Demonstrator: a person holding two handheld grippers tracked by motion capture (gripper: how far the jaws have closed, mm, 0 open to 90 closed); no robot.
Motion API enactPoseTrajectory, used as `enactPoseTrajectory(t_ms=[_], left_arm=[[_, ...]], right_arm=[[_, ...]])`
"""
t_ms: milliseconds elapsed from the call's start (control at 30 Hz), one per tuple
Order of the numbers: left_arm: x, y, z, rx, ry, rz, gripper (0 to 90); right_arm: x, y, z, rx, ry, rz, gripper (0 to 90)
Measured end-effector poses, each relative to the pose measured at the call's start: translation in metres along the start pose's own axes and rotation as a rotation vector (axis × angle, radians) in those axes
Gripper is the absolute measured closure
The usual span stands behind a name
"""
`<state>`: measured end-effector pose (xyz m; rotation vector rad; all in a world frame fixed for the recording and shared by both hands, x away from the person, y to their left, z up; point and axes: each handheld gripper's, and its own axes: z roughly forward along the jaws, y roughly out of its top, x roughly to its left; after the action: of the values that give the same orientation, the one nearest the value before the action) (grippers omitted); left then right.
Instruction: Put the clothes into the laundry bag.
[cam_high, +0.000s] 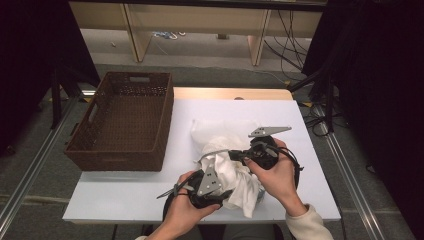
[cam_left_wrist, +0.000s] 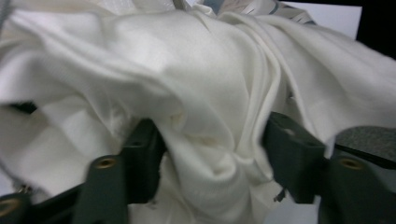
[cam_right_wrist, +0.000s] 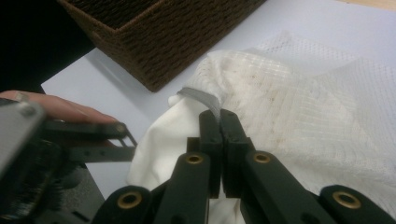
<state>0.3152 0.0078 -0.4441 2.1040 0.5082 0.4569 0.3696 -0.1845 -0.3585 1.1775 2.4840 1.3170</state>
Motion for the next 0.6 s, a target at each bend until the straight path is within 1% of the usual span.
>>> enactPoseTrajectory(t_ms=[33,67,100,133,167,200,233,267,300,333,367,400,433,467,533,567,600], left_arm=[[0.001,0.001,0.003,0.007,0.007,-0.001,50.7],[0.001,0.002,0.006,-0.003,0.014,-0.006,55.6],[0.004,0.004,0.008,-0.003,0.017,-0.017,58.9],[0.005,0.006,0.01,-0.009,0.02,-0.026,63.1],[0.007,0.008,0.011,-0.014,0.027,-0.022,66.4],[0.007,0.01,0.012,-0.027,0.03,-0.036,69.7],[0.008,0.011,0.013,-0.031,0.034,-0.042,71.5],[0.01,0.014,0.013,-0.033,0.041,-0.038,73.4],[0.011,0.016,0.013,-0.046,0.048,-0.045,74.7],[0.011,0.018,0.012,-0.062,0.051,-0.064,75.6],[0.012,0.02,0.011,-0.081,0.053,-0.072,76.2],[0.012,0.022,0.008,-0.095,0.054,-0.089,76.7],[0.013,0.024,0.006,-0.1,0.055,-0.085,76.9],[0.013,0.027,0.003,-0.105,0.056,-0.081,77.1],[0.013,0.03,-0.001,-0.11,0.061,-0.079,77.2],[0.013,0.032,-0.004,-0.108,0.059,-0.082,77.2],[0.013,0.032,-0.005,-0.105,0.061,-0.074,77.2]], right_arm=[[0.0,0.0,0.001,-0.002,0.001,-0.003,90.0],[0.0,0.0,0.002,-0.001,0.012,-0.004,90.0],[0.001,0.0,0.002,0.004,0.004,-0.002,90.0],[0.0,0.0,0.002,0.002,0.002,-0.027,90.0],[0.001,-0.001,0.001,0.004,-0.004,-0.019,90.0],[0.0,-0.001,0.002,0.003,0.0,-0.039,90.0],[0.002,-0.001,0.003,0.005,-0.002,-0.025,90.0],[0.003,-0.001,0.003,0.014,0.003,-0.017,90.0],[0.004,-0.001,0.003,0.013,0.003,-0.027,90.0],[0.005,-0.001,0.003,0.018,0.007,-0.025,90.0],[0.006,-0.001,0.003,0.016,0.012,-0.035,90.0],[0.007,0.0,0.002,0.017,0.021,-0.027,90.0],[0.006,0.0,0.001,0.003,0.018,-0.055,90.0],[0.007,0.0,0.0,0.006,0.025,-0.031,90.0],[0.005,0.001,-0.001,-0.008,0.036,-0.044,90.0],[0.004,0.001,-0.001,-0.015,0.031,-0.054,90.0],[0.006,0.001,-0.003,-0.009,0.042,-0.027,90.0]])
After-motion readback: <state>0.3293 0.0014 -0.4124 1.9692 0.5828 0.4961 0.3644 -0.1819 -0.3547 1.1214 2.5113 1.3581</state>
